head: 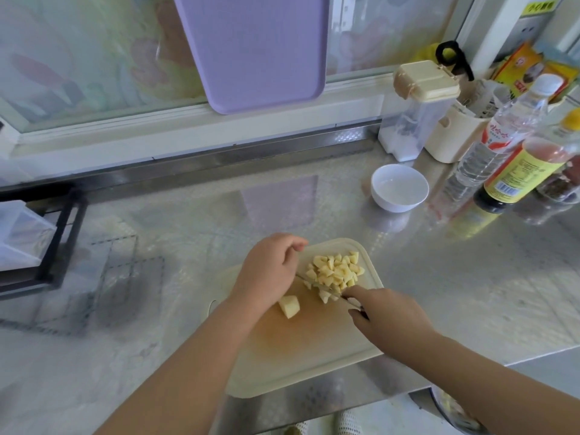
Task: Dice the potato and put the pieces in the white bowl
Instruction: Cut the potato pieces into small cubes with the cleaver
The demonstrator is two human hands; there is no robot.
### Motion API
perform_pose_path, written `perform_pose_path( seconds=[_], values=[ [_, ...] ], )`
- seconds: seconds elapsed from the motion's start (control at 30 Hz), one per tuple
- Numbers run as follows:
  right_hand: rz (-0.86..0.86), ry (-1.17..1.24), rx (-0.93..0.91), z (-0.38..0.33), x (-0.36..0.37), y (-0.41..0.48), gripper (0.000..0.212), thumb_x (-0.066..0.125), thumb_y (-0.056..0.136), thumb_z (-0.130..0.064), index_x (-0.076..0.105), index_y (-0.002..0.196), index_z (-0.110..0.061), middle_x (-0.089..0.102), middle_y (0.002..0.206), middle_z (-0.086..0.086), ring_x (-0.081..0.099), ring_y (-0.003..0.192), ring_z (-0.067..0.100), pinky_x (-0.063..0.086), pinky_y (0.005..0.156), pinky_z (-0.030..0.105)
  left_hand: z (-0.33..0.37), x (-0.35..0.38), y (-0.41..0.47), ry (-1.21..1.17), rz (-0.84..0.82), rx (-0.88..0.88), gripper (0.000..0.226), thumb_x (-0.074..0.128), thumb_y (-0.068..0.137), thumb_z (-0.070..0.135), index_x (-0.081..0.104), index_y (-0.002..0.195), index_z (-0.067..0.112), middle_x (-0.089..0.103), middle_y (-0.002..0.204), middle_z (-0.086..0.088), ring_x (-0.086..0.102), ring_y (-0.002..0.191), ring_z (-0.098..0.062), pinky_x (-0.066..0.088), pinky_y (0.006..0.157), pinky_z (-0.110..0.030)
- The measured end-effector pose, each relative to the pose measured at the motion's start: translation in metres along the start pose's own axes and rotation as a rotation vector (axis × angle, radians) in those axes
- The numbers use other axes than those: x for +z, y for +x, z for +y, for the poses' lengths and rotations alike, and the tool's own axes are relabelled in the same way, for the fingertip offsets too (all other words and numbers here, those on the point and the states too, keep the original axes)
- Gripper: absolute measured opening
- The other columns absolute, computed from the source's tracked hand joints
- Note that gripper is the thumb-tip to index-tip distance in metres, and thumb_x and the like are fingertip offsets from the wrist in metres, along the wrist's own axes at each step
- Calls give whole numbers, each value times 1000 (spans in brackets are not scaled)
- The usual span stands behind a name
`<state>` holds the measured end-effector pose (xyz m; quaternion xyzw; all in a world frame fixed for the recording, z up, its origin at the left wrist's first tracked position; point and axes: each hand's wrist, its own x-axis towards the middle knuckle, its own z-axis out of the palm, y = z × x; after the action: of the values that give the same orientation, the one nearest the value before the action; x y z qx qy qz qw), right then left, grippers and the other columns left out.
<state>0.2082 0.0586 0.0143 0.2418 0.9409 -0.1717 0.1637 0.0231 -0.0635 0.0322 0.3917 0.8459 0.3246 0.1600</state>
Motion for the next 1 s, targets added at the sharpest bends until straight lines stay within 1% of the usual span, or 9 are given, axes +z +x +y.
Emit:
perform_pose_path(
  seconds=[0.07,0.13,0.23,0.3,0.37,0.47,0.7,0.8,1.0],
  values=[
    [-25,145,32,-1,5,4,23,43,102,-37,54,121,-38,68,93,-8,67,82,16,56,72,34,-9,-10,-10,-65,179,-65,25,52,96,12,67,112,24,66,105,13,59,94,0,42,80,-9],
    [-53,275,51,-5,9,9,14,43,101,-35,57,99,-32,64,80,-7,63,72,16,56,69,36,-18,-12,-25,-53,267,-115,18,56,95,15,66,107,24,65,98,13,59,86,0,44,73,-9],
    [-73,389,74,-13,17,11,21,46,100,-31,57,87,-19,62,77,0,62,73,22,54,70,39,-25,2,-48,50,118,-205,12,63,92,27,61,104,26,62,97,13,58,81,0,49,72,-18],
    [-75,393,84,-16,23,13,22,46,99,-30,57,86,-16,62,78,1,61,74,22,53,71,39,-27,18,-60,110,-31,-272,27,65,89,39,57,112,28,57,103,13,56,85,-2,46,74,-19],
    [-87,381,84,-17,28,13,22,45,99,-31,56,86,-17,62,78,1,60,73,20,53,72,39,-27,31,-66,136,-88,-305,36,67,86,45,55,116,27,52,105,12,56,86,-6,45,73,-21],
    [-104,377,78,-18,35,14,21,44,100,-31,58,89,-20,64,79,-1,61,74,17,54,74,39,-28,42,-66,150,-73,-316,38,69,85,43,54,115,27,52,109,10,58,88,-9,51,77,-24],
    [-106,353,76,-17,39,13,19,43,100,-29,57,90,-20,62,78,0,61,73,18,53,73,37,-33,53,-63,84,-19,-235,25,66,88,25,57,112,27,56,106,14,56,95,-6,44,78,-18],
    [-71,328,51,-14,37,10,17,42,101,-30,53,90,-24,58,74,-6,58,70,14,51,70,35,-39,53,-64,66,-31,-212,23,68,87,20,61,109,26,55,105,14,53,91,-3,39,78,-13],
    [0,163,-67,-15,26,1,21,34,104,-36,54,108,-32,51,73,-11,57,70,15,51,67,34,-41,52,-62,101,12,-202,24,71,85,22,66,108,27,59,107,15,55,86,-1,41,74,-14]
  ],
)
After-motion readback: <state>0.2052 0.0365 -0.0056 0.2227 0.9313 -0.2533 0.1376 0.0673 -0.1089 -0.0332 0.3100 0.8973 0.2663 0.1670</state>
